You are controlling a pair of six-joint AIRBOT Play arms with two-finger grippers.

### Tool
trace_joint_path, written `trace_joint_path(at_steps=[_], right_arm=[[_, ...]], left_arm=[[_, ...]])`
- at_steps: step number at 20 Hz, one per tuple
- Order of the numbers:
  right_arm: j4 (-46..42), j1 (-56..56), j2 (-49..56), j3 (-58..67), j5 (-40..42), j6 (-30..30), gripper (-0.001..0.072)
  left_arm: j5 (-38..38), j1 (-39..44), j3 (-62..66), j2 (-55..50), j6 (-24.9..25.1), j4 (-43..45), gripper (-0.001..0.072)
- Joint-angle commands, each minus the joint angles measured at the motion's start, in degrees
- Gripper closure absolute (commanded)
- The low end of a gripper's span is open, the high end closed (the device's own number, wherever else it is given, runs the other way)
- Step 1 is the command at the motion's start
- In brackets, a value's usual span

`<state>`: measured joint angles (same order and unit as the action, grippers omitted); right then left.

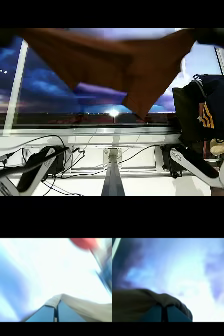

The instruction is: Fold the clothes and pants, and hang the long-sleeved shirts on hangers.

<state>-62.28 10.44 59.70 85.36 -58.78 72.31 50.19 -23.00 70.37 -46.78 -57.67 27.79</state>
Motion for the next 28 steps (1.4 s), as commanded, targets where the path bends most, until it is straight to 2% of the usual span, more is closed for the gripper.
trace_joint_path(at_steps=[1,6,9,10,14,18,19,21,23,26,28], right_arm=[[-1.6,1.01,-10.01,4.92,1.9,0.02,0.0697],[0.11,0.98,-22.62,9.46,2.93,0.04,0.0697],[-0.04,0.98,-29.07,9.97,2.8,0.04,0.0697],[0.2,0.98,-30.21,9.92,2.69,0.26,0.0697],[1.05,0.98,-27.65,9.84,2.58,2.1,0.0697],[3.02,0.96,-16.48,8.07,-2.29,5.09,0.0698],[4.76,0.96,-12.31,7.08,-4.59,5.09,0.0698],[9.42,0.68,-3.34,4.07,-8.0,5.03,0.0697],[9.92,-1.31,4.9,1.01,-8.72,4.94,0.0697],[7.65,-4.74,17.73,-1.14,-8.31,4.02,0.0697],[6.38,-5.9,24.68,-1.14,-5.05,4.07,0.0697]], left_arm=[[-14.25,-10.19,3.13,13.14,0.04,0.22,0.0693],[-25.73,-18.45,3.13,24.76,0.07,2.32,0.0693],[-26.88,-19.52,3.06,27.93,0.02,7.21,0.0694],[-25.24,-19.52,3.04,27.98,-0.48,7.1,0.0694],[-12.61,-19.52,2.95,23.69,-11.15,7.1,0.0694],[0.02,-19.28,2.95,10.69,-11.98,4.74,0.0695],[3.43,-18.1,2.95,5.95,-11.08,4.61,0.0695],[9.03,-12.92,2.95,-3.56,-4.39,4.74,0.0696],[10.67,-4.5,2.97,-14.1,1.88,5.07,0.0695],[1.4,5.77,2.97,-27.52,9.14,5.38,0.0695],[-7.91,9.9,2.97,-34.42,10.82,5.33,0.0695]])
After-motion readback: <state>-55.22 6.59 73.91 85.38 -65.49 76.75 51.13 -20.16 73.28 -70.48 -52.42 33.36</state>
